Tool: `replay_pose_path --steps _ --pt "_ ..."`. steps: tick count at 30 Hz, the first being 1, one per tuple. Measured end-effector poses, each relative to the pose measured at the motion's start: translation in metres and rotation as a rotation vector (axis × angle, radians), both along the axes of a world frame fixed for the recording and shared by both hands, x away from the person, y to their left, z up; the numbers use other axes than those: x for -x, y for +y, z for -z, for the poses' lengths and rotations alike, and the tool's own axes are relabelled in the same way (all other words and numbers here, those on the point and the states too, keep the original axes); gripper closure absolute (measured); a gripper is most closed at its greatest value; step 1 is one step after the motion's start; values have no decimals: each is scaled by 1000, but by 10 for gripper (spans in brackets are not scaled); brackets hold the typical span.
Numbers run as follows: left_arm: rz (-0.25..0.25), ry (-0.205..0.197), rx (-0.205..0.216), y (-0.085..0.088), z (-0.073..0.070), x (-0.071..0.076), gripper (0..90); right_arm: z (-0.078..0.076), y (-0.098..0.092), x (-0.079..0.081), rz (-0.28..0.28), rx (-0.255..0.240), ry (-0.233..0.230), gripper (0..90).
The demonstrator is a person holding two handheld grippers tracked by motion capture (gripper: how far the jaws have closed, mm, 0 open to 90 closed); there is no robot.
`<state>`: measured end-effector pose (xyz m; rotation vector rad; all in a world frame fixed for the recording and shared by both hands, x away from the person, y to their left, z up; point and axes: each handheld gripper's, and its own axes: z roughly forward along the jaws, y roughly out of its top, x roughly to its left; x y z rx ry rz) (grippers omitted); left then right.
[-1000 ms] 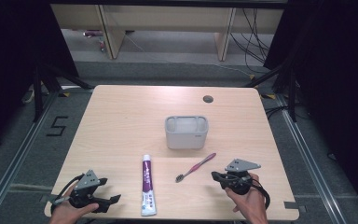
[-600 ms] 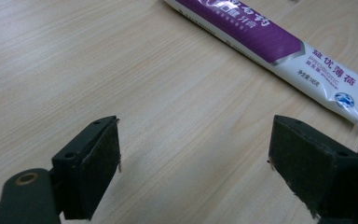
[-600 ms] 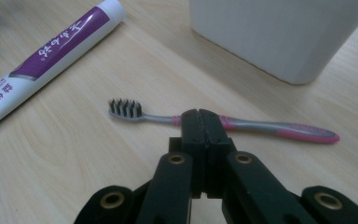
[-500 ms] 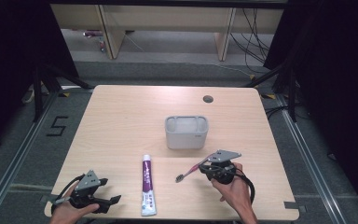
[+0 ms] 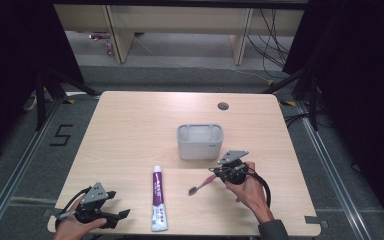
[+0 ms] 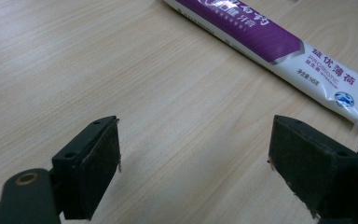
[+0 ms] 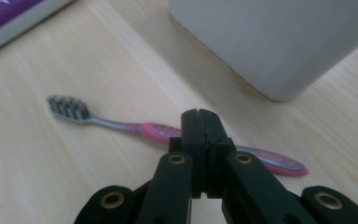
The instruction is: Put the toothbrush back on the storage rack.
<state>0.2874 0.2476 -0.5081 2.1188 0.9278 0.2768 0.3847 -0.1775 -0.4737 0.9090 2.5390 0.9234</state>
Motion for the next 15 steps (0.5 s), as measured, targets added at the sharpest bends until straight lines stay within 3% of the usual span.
replay_pose_path --steps 4,7,9,11,12,15 --pt "-4 -4 7 -1 0 0 160 2 -4 -7 13 22 13 900" --pt "3 -2 -1 0 0 0 160 7 -5 -13 59 9 24 900" --pt "1 -3 1 0 0 0 160 6 -6 -16 54 16 33 900" --pt "-4 -3 7 -1 0 0 160 9 -7 -21 37 12 -4 900" --pt "-4 -3 6 -1 0 0 160 9 -7 -21 50 2 11 900" --pt "-2 -3 -2 -1 0 0 160 10 -7 -23 60 11 -1 900"
